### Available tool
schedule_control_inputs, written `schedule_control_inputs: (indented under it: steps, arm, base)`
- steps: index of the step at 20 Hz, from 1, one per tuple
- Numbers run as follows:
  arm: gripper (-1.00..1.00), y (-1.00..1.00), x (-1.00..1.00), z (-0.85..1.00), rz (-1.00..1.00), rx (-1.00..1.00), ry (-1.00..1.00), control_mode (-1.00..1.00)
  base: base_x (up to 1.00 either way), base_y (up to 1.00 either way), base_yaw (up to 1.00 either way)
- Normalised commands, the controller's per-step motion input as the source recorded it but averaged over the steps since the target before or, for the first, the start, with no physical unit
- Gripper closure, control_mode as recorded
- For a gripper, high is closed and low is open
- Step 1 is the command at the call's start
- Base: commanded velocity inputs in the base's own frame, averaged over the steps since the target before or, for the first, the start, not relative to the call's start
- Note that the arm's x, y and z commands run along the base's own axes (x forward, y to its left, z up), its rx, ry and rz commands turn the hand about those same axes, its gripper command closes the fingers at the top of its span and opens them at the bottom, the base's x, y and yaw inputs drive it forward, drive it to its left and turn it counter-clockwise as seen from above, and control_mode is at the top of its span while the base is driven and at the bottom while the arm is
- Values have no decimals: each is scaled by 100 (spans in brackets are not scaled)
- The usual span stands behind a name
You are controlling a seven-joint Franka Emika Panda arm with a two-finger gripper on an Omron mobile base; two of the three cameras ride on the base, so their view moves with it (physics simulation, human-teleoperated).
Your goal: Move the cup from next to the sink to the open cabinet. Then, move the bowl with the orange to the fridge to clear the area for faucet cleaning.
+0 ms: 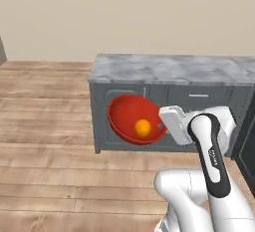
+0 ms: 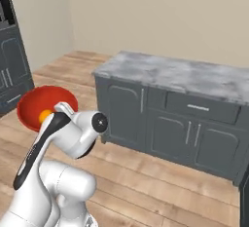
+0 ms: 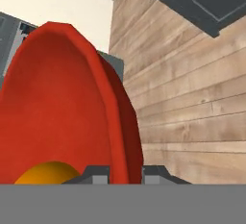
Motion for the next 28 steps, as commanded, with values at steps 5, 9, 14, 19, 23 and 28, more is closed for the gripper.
schedule_control_inputs:
  steps: [5,9,14,19,23,28]
  arm:
    - [100,0,0,0,0,0,0,100]
    - [100,0,0,0,0,0,0,100]
    - [100,0,0,0,0,0,0,100]
    - [100,0,0,0,0,0,0,100]
    - [100,0,0,0,0,0,0,100]
    - [100,0,0,0,0,0,0,100]
  base:
    - [41,44,53]
    - [17,5,40]
    - [4,0,48]
    - [2,40,57]
    - [42,76,47]
    - [85,86,33]
